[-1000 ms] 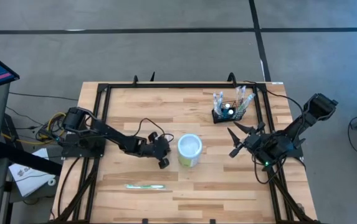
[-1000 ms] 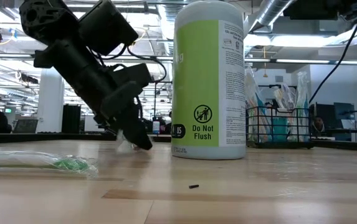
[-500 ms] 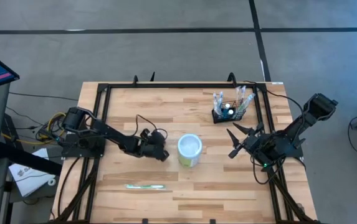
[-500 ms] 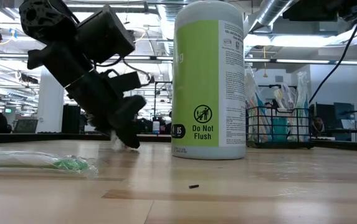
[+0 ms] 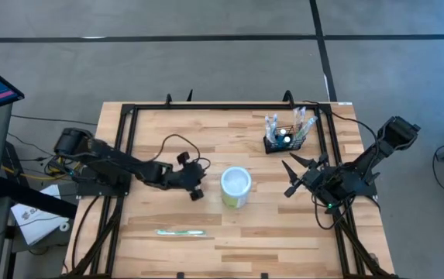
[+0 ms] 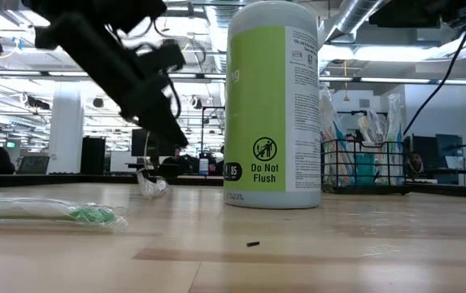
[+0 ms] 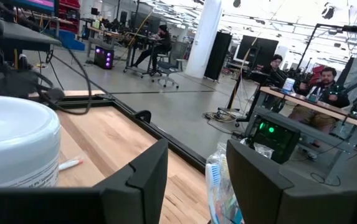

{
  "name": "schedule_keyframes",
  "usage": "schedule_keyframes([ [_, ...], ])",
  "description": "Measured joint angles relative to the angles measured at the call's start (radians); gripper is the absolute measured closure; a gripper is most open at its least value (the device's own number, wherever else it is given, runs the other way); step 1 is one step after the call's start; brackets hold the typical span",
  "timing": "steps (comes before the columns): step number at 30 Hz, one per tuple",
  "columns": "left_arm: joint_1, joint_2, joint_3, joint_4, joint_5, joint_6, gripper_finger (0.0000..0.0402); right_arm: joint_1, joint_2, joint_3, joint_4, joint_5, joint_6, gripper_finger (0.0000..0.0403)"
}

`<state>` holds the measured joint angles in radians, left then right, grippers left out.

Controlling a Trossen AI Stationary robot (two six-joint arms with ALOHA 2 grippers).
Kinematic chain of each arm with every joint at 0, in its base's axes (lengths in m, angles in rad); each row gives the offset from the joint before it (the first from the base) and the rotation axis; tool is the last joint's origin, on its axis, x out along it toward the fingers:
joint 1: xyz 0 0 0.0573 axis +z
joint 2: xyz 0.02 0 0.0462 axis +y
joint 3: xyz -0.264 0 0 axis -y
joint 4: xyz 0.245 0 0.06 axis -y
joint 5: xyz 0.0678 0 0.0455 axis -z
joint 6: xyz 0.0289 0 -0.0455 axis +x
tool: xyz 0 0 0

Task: Pick & Place toothbrushing station
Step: Put the orange toothbrush into the wire organizer

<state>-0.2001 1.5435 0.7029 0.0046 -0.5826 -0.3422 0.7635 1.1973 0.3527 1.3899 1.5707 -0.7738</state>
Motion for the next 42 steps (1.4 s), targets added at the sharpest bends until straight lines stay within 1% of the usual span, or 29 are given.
schedule_keyframes([
  [3, 0.024, -0.066, 0.000, -0.051, 0.092, 0.199, 0.0353, 0.000, 0.000, 0.000, -0.005, 0.000, 0.012, 0.0249],
  [6, 0.057, -0.095, 0.000, -0.110, 0.169, 0.345, 0.0353, 0.000, 0.000, 0.000, -0.011, 0.000, 0.023, 0.0249],
  [8, 0.086, -0.097, 0.000, -0.141, 0.237, 0.389, 0.0353, 0.000, 0.000, 0.000, -0.014, 0.000, 0.023, 0.0249],
  [11, 0.116, -0.080, 0.000, -0.176, 0.378, 0.444, 0.0353, 0.000, 0.000, 0.000, -0.014, 0.000, 0.023, 0.0249],
  [12, 0.118, -0.077, 0.000, -0.203, 0.398, 0.464, 0.0353, 0.000, 0.000, 0.000, -0.014, 0.000, 0.023, 0.0249],
  [16, 0.109, -0.080, 0.000, -0.271, 0.413, 0.498, 0.0353, 0.000, 0.000, 0.000, -0.014, 0.000, 0.023, 0.0249],
  [20, 0.079, -0.079, 0.000, -0.274, 0.414, 0.522, 0.0347, 0.000, 0.000, 0.000, -0.014, 0.000, 0.023, 0.0249],
  [29, -0.008, -0.077, 0.000, -0.275, 0.422, 0.600, 0.0303, 0.000, 0.000, 0.000, -0.018, 0.000, 0.023, 0.0249],
  [36, -0.032, -0.054, 0.000, -0.244, 0.394, 0.601, 0.0268, -0.002, 0.000, 0.000, -0.022, 0.000, 0.023, 0.0249],
  [39, -0.037, -0.040, 0.002, -0.185, 0.392, 0.601, 0.0257, -0.002, 0.000, 0.000, -0.022, 0.000, 0.023, 0.0249],
  [42, -0.041, -0.032, 0.000, -0.188, 0.392, 0.600, 0.0249, -0.006, 0.000, 0.000, -0.024, 0.000, 0.023, 0.0249],
])
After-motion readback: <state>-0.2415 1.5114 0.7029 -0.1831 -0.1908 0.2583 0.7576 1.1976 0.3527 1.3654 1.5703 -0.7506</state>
